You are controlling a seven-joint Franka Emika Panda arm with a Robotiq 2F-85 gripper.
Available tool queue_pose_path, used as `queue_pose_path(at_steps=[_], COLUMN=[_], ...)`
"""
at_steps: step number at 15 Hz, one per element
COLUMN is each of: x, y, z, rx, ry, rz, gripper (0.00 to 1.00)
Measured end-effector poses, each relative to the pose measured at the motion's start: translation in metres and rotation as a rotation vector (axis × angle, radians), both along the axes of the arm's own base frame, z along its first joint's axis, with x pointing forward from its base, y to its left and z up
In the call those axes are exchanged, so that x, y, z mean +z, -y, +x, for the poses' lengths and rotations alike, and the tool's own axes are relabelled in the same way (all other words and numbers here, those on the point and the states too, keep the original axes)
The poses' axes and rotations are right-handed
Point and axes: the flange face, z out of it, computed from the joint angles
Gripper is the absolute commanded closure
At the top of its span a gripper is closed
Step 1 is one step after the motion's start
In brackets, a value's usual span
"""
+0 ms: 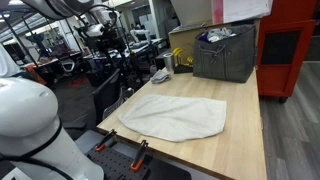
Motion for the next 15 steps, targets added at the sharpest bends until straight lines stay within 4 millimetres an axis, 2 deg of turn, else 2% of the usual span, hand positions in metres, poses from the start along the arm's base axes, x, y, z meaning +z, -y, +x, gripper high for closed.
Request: queue_pose_path(at_steps=[15], x=[-0.0018], y=[0.002], z=[0.0027], rx=[-0.002], ry=[-0.004], rz=[-0.005], gripper=[0.0])
